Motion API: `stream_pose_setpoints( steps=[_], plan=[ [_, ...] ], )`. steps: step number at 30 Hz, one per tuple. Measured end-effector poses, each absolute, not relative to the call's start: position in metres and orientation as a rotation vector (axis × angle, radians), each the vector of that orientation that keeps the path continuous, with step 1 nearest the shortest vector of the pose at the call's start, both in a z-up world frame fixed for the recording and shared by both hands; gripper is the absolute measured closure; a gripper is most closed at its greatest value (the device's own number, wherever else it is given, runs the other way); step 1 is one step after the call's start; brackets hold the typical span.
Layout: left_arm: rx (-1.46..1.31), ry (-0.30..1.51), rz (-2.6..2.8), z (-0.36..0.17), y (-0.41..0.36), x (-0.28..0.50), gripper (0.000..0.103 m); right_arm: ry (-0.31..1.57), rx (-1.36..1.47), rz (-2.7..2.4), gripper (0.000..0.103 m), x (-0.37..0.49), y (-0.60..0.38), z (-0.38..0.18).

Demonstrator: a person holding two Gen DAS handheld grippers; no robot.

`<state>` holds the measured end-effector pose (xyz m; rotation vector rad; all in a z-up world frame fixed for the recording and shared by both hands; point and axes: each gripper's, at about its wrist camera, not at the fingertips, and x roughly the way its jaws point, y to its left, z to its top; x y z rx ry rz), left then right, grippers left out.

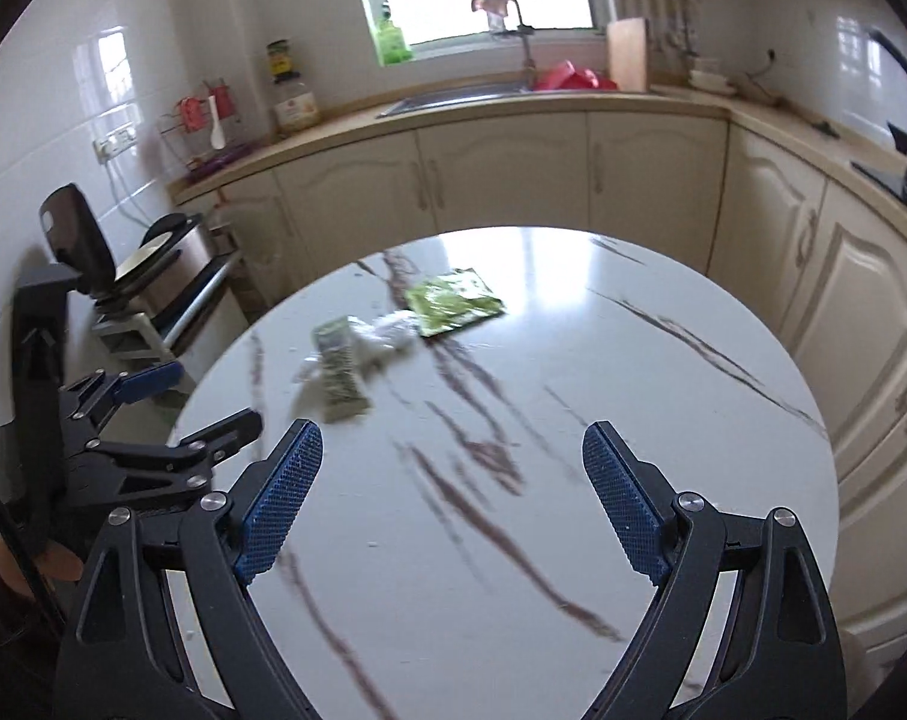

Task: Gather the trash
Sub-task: 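Move both open grippers back over the table trash, then grasp the green barcode packet with the left gripper while the right grasps the white plastic wrap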

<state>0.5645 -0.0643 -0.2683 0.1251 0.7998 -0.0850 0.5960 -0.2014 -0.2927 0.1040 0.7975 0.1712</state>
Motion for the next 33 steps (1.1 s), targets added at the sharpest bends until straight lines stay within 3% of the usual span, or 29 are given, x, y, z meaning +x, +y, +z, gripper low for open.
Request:
stream_pose_setpoints(
  steps=[5,8,10,11,12,17,33],
  plan=[
    [0.119,0.872,-0.05,-0.295,-0.094,0.629,0.013,0.827,0.122,0.167,0.015,0.604,-0.237,-0.311],
    [0.093,0.895,-0.039,-0.3,-0.099,0.654,0.019,0.842,0.13,0.171,0.015,0.607,-0.25,-0.319],
    [0.063,0.919,-0.056,-0.307,-0.096,0.673,0.033,0.847,0.131,0.179,0.015,0.607,-0.252,-0.322],
    [0.053,0.933,-0.061,-0.312,-0.089,0.678,0.048,0.847,0.129,0.181,0.015,0.608,-0.252,-0.322],
    [0.05,0.943,-0.061,-0.314,-0.089,0.682,0.055,0.846,0.127,0.186,0.015,0.609,-0.251,-0.322],
    [0.005,0.932,-0.114,-0.314,-0.064,0.675,0.08,0.838,0.121,0.201,0.015,0.609,-0.241,-0.319],
    [-0.084,0.82,-0.22,-0.287,0.053,0.555,0.084,0.906,0.138,0.254,0.015,0.668,-0.123,-0.338]
  ],
)
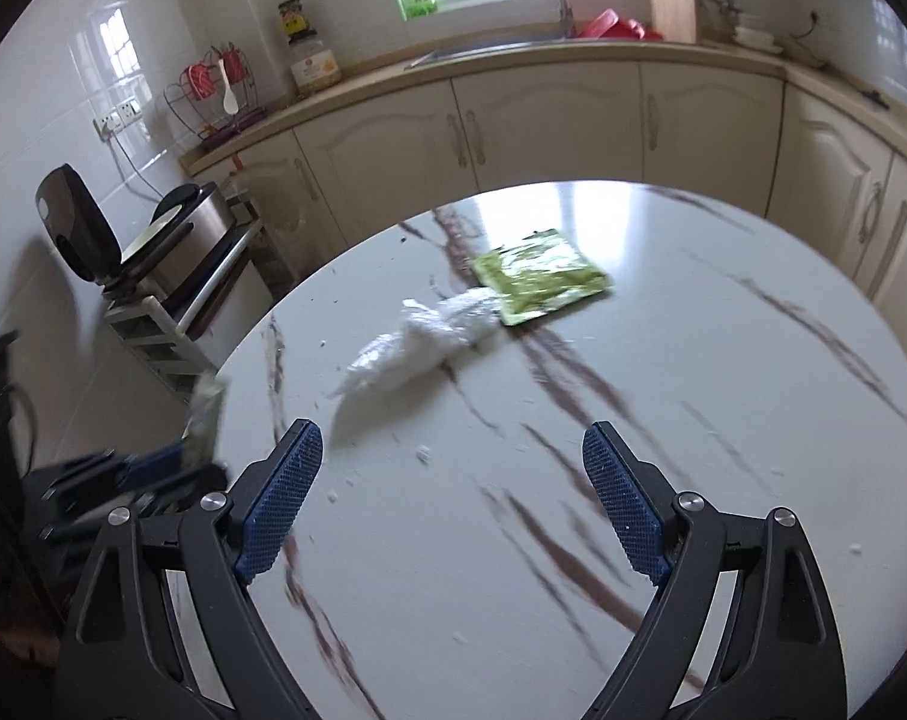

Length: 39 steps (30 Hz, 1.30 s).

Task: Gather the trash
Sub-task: 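Grasp the green barcode packet with the left gripper while the right grasps the white plastic wrap, then carry barcode packet and plastic wrap over the blue bin and open both grippers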

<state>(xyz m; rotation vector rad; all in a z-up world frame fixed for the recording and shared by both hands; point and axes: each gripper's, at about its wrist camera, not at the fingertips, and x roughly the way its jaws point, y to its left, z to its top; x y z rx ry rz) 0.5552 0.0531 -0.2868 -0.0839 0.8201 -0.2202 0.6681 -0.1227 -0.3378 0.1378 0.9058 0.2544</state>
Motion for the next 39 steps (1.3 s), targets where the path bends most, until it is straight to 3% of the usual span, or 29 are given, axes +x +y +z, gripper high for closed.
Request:
stream_pose_setpoints(
  steps=[5,9,14,16,18,26,31,39],
  plan=[
    [-0.086,0.794,-0.147,-0.284,0.112,0.512,0.084,0.937,0.168,0.203,0.016,0.71,-0.082,-0.357],
    [-0.081,0.784,-0.082,-0.287,0.155,0.48,0.084,0.962,0.18,0.125,0.024,0.728,-0.073,-0.371],
    [-0.127,0.793,-0.022,-0.295,0.201,0.45,0.083,0.991,0.086,0.097,0.054,0.737,-0.056,-0.384],
    [-0.14,0.797,-0.008,-0.299,0.214,0.439,0.083,0.99,0.064,0.114,0.076,0.734,-0.052,-0.384],
    [-0.153,0.803,0.0,-0.3,0.224,0.423,0.083,0.991,0.064,0.126,0.085,0.73,-0.053,-0.382],
    [-0.241,0.845,-0.024,-0.324,0.272,0.376,0.083,0.865,0.097,0.21,0.086,0.671,-0.052,-0.334],
    [-0.301,0.924,0.007,-0.361,0.298,0.347,0.083,0.811,0.089,0.437,0.086,0.606,0.006,-0.305],
    [-0.428,1.027,0.052,-0.42,0.336,0.319,0.083,0.909,0.027,0.779,0.086,0.53,0.165,-0.354]
  ],
)
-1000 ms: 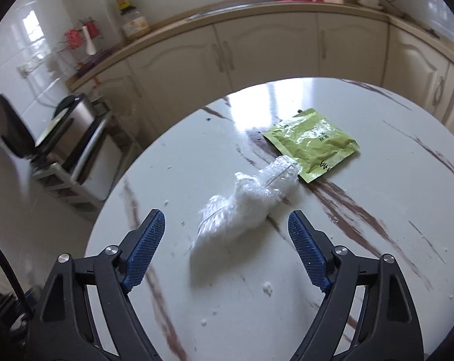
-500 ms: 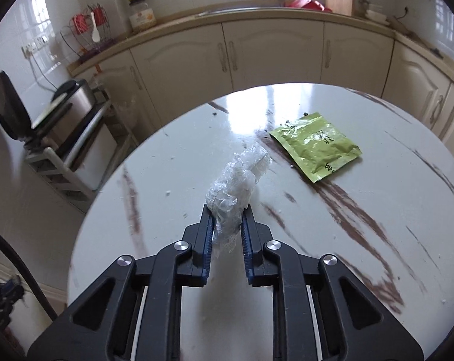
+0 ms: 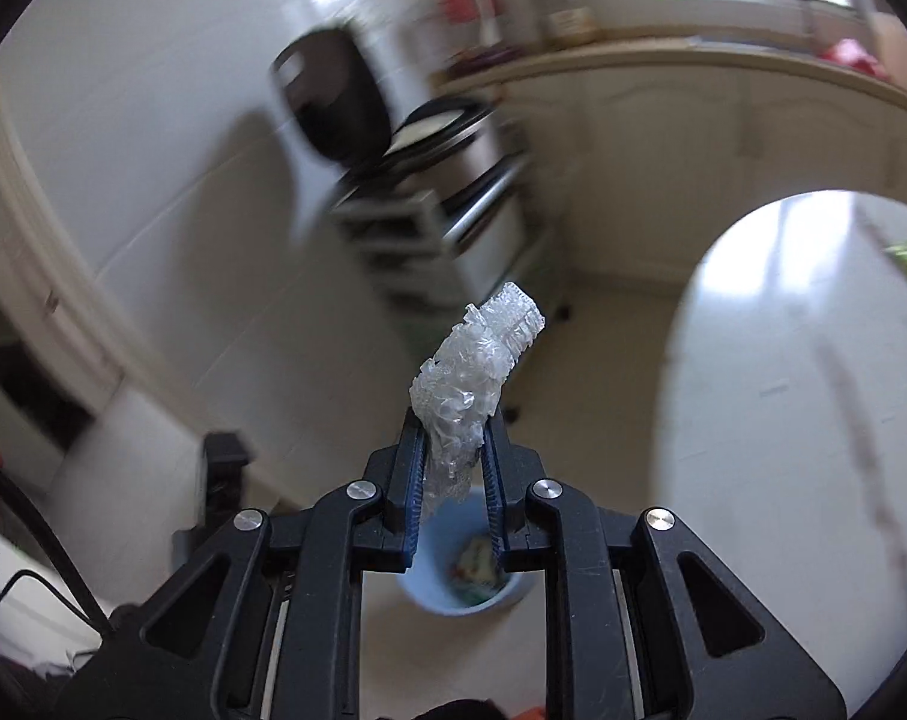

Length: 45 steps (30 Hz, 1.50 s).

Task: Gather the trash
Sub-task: 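Carry barcode packet and plastic wrap over the blue bin and open both grippers, then move both open grippers back toward the green packet on the table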

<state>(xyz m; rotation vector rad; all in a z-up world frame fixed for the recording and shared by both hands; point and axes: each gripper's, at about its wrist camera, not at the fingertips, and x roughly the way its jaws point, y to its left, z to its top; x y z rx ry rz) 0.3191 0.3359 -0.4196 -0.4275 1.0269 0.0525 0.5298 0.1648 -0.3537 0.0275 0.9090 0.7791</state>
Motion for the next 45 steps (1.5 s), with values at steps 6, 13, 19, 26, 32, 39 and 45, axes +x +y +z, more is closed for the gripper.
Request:
stream_pose_setpoints(
  steps=[6,13,19,26,32,39,45],
  plan=[
    [-0.455,1.115,0.121,-0.457,0.365,0.33,0.081,1.079,-0.016,0.783,0.086,0.526,0.231,-0.453],
    [-0.519,1.149,0.169,-0.483,0.395,0.35,0.057,1.248,-0.012,0.774,0.086,0.541,0.257,-0.538],
    [-0.538,1.119,0.272,-0.484,0.408,0.346,0.044,1.329,0.064,0.81,0.082,0.553,0.269,-0.572],
    [-0.491,1.047,0.342,-0.448,0.402,0.325,0.042,1.333,0.113,0.818,0.05,0.556,0.281,-0.57],
    [-0.434,0.934,0.328,-0.398,0.365,0.304,0.033,1.187,0.095,0.799,0.039,0.553,0.263,-0.506],
    [-0.325,0.764,0.263,-0.316,0.302,0.289,0.023,0.896,0.062,0.765,0.026,0.538,0.198,-0.371],
    [-0.163,0.636,0.206,-0.267,0.235,0.28,0.012,0.753,0.025,0.635,0.013,0.55,0.098,-0.287]
  ],
)
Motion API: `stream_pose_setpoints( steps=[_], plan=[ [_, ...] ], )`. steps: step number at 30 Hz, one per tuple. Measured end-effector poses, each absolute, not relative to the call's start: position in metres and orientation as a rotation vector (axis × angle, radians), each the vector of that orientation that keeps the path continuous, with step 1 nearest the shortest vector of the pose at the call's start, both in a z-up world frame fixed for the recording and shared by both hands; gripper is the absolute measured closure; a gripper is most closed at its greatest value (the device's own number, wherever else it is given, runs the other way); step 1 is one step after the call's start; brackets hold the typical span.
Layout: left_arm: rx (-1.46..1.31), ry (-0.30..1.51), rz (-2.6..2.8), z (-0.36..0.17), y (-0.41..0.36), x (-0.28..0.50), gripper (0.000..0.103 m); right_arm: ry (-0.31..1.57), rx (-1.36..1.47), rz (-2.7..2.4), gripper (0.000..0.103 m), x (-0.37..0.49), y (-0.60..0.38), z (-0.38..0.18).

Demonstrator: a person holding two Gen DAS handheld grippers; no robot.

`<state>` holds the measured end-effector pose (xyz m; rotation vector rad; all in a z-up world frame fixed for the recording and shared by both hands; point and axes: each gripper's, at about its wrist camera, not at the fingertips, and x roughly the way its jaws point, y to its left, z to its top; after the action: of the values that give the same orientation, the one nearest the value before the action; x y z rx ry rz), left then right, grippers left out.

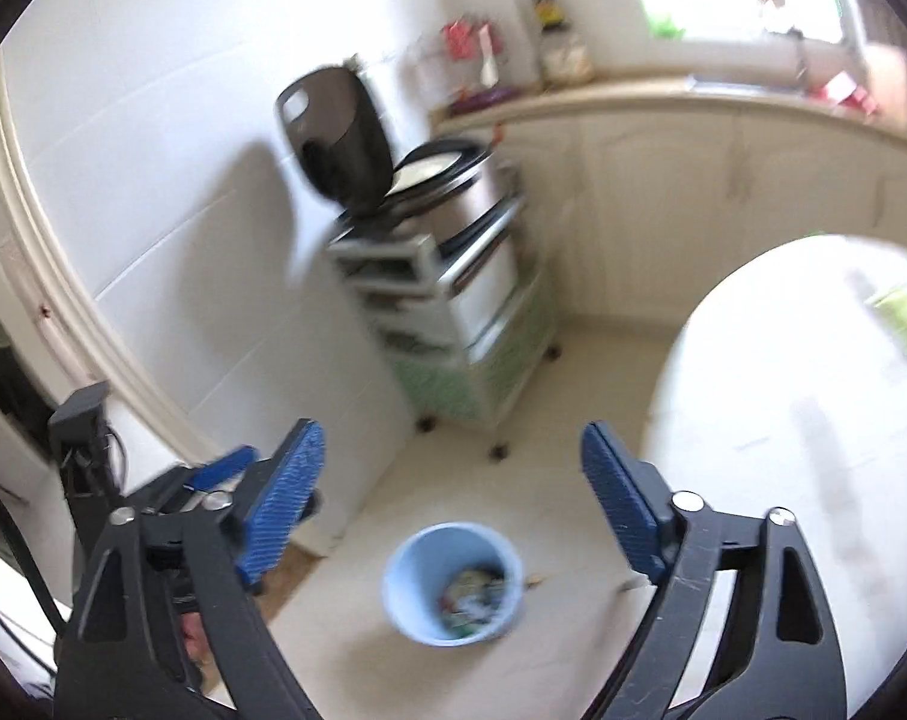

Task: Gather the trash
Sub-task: 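Move both open grippers back toward the green packet on the table, then grasp the green packet with the right gripper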

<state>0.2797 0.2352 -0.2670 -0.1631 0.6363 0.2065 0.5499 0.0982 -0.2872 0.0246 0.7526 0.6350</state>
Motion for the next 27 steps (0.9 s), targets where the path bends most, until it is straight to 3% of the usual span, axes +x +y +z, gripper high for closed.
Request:
stream_pose_setpoints(
  steps=[6,16,27],
  plan=[
    [-0.148,0.657,0.156,-0.263,0.192,0.296,0.01,0.765,-0.059,0.358,0.01,0.615,-0.007,-0.271],
    [-0.019,0.666,-0.03,-0.239,0.112,0.428,0.01,0.985,-0.094,0.257,0.014,0.741,-0.126,-0.334],
    [-0.024,0.761,-0.022,-0.281,0.109,0.517,0.01,1.034,-0.18,0.308,0.013,0.808,-0.138,-0.384]
  ],
)
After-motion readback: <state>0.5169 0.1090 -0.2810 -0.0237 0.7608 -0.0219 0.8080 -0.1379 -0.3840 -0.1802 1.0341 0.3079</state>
